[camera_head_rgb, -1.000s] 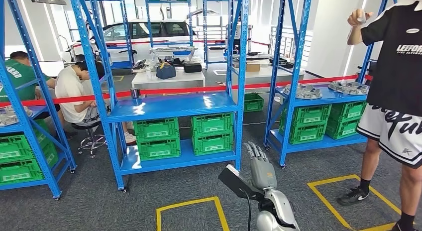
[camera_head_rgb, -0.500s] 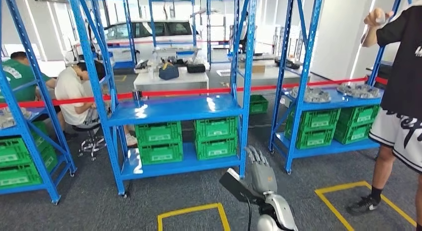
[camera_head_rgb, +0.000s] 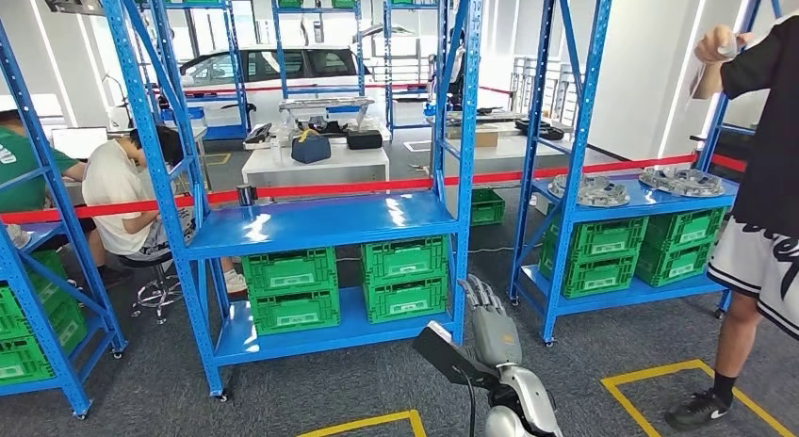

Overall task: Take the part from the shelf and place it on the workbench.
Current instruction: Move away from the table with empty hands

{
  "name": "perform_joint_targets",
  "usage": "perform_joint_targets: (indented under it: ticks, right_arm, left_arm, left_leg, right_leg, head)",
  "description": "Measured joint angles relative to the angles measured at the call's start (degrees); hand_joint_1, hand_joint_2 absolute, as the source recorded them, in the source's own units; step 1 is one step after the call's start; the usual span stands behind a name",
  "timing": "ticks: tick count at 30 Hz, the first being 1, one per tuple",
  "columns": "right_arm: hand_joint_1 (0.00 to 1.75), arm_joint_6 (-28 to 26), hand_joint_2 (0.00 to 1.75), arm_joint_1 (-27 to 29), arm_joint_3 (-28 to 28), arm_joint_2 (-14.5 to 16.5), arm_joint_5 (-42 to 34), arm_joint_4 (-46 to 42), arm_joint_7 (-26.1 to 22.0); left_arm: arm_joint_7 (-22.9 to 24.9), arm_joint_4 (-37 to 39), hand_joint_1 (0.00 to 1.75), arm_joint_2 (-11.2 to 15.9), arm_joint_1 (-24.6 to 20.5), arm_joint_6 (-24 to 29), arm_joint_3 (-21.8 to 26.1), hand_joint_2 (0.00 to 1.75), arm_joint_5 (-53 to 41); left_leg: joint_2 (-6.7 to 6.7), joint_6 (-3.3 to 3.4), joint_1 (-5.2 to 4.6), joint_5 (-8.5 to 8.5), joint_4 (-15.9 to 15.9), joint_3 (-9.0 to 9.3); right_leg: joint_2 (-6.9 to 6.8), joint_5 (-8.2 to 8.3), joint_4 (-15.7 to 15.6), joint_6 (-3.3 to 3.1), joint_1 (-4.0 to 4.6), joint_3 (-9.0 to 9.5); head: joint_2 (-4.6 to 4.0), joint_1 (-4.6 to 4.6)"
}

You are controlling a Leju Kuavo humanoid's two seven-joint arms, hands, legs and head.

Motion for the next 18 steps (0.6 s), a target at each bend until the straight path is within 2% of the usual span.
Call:
perform_joint_targets:
  ticks: [2, 4, 5, 6, 7, 8, 9, 10, 11, 12, 13, 14, 15, 16, 18]
  right_arm:
    - [0.00, -0.07, 0.00, -0.32, 0.00, 0.07, -0.04, 0.08, -0.04]
    - [0.00, -0.08, 0.00, -0.65, 0.00, 0.09, -0.04, 0.25, -0.02]
    - [0.00, -0.07, 0.00, -0.72, 0.00, 0.10, -0.05, 0.39, 0.01]
    - [0.00, -0.05, 0.00, -0.73, -0.01, 0.10, -0.07, 0.57, 0.11]
    - [0.00, -0.05, 0.00, -0.65, -0.01, 0.10, -0.11, 0.78, 0.23]
    - [0.00, -0.07, 0.00, -0.53, -0.02, 0.07, -0.15, 0.99, 0.37]
    - [0.00, -0.09, 0.00, -0.44, -0.02, 0.03, -0.21, 1.22, 0.51]
    - [0.00, -0.13, 0.00, -0.38, -0.02, -0.03, -0.25, 1.41, 0.60]
    - [0.00, -0.17, 0.00, -0.35, -0.02, -0.08, -0.28, 1.57, 0.66]
    - [0.00, -0.24, 0.00, -0.31, -0.02, -0.21, -0.39, 1.75, 0.70]
    - [0.00, -0.31, 0.00, -0.23, -0.03, -0.38, -0.48, 1.90, 0.77]
    - [0.00, -0.44, 0.00, -0.10, -0.08, -0.59, -0.64, 2.02, 0.81]
    - [0.00, -0.63, 0.00, 0.05, -0.15, -0.81, -0.85, 2.10, 0.80]
    - [0.00, -0.83, 0.00, 0.17, -0.26, -1.04, -1.03, 2.13, 0.76]
    - [0.00, -1.18, 0.00, 0.28, -0.49, -1.44, -1.47, 2.16, 0.54]
  left_arm:
    - [-0.03, 0.00, 0.00, -0.02, 0.04, 0.04, 0.02, 0.00, 0.13]
    - [-0.04, -0.01, 0.00, -0.01, 0.11, 0.08, 0.03, 0.00, 0.15]
    - [-0.04, -0.01, 0.00, 0.01, 0.13, 0.10, 0.04, 0.00, 0.14]
    - [-0.06, -0.01, 0.00, 0.02, 0.13, 0.12, 0.04, 0.00, 0.11]
    - [-0.09, -0.01, 0.00, 0.03, 0.15, 0.12, 0.04, 0.00, 0.09]
    - [-0.13, -0.01, 0.00, 0.05, 0.21, 0.12, 0.04, 0.00, 0.06]
    - [-0.17, -0.01, 0.00, 0.06, 0.29, 0.09, 0.04, 0.00, 0.03]
    - [-0.19, -0.01, 0.00, 0.07, 0.35, 0.07, 0.04, 0.00, 0.00]
    - [-0.22, -0.01, 0.00, 0.07, 0.39, 0.05, 0.04, 0.00, -0.03]
    - [-0.24, 0.01, 0.00, 0.03, 0.36, 0.02, 0.04, 0.00, -0.11]
    - [-0.27, 0.02, 0.00, 0.00, 0.29, -0.01, 0.04, 0.00, -0.25]
    - [-0.30, 0.04, 0.00, -0.03, 0.21, -0.04, 0.04, 0.00, -0.45]
    - [-0.31, 0.05, 0.00, -0.05, 0.14, -0.08, 0.04, 0.00, -0.69]
    - [-0.28, 0.05, 0.00, -0.04, 0.07, -0.10, 0.04, 0.00, -0.88]
    - [-0.15, 0.03, 0.00, 0.06, -0.05, -0.20, 0.03, 0.00, -1.11]
  left_leg:
    - [-0.17, 0.81, 0.10, -0.32, -0.59, 1.10]
    - [-0.30, 1.57, 0.25, -1.02, -1.03, 2.44]
    - [-0.32, 1.85, 0.26, -1.52, -1.14, 3.02]
    - [-0.37, 2.05, 0.26, -2.12, -1.16, 3.64]
    - [-0.45, 2.11, 0.24, -2.73, -1.16, 4.28]
    - [-0.55, 2.12, 0.21, -3.41, -1.16, 5.05]
    - [-0.65, 2.07, 0.17, -4.11, -1.14, 5.92]
    - [-0.71, 1.97, 0.13, -4.83, -1.13, 6.85]
    - [-0.73, 1.86, 0.08, -5.56, -1.13, 7.75]
    - [-0.76, 1.69, -0.02, -6.32, -1.00, 8.63]
    - [-0.82, 1.44, -0.08, -7.05, -0.93, 9.32]
    - [-0.88, 1.15, -0.10, -7.71, -0.95, 9.78]
    - [-0.95, 0.80, -0.09, -8.01, -0.60, 10.21]
    - [-1.00, 0.43, -0.06, -7.99, -0.12, 10.41]
    - [-0.83, -0.15, -0.03, -7.48, 2.92, 9.45]
  right_leg:
    - [-0.04, 0.72, 1.01, 0.61, -0.02, -0.22]
    - [-0.19, 1.41, 6.23, 1.01, -0.08, -3.31]
    - [-0.28, 0.85, 9.80, 1.21, -0.12, -5.82]
    - [-0.31, -0.56, 13.21, 1.39, -0.12, -8.58]
    - [-0.31, -2.49, 15.32, 1.54, -0.12, -10.85]
    - [-0.31, -4.15, 16.06, 1.64, -0.12, -12.51]
    - [-0.32, -4.67, 15.10, 1.61, -0.11, -13.34]
    - [-0.32, -3.49, 12.58, 1.45, -0.09, -13.38]
    - [-0.35, -0.77, 9.03, 1.18, -0.05, -12.85]
    - [-0.36, 2.79, 5.38, 0.87, 0.12, -12.14]
    - [-0.41, 5.66, 2.61, 0.56, 0.29, -11.42]
    - [-0.41, 7.53, 0.99, 0.31, 0.51, -10.73]
    - [-0.37, 8.22, 0.35, 0.04, 0.66, -10.22]
    - [-0.30, 7.98, 0.25, -0.28, 0.61, -9.57]
    - [-0.21, 7.55, -0.07, -1.08, 0.36, -8.27]
  head:
    - [0.01, 0.02]
    - [0.01, 0.04]
    - [0.01, 0.06]
    - [0.01, 0.07]
    - [0.01, 0.07]
    - [0.01, 0.07]
    - [0.01, 0.07]
    - [0.01, 0.08]
    - [0.01, 0.07]
    - [0.01, 0.04]
    - [0.00, 0.01]
    - [0.00, 0.00]
    - [0.00, -0.04]
    - [0.01, -0.05]
    - [0.01, -0.14]
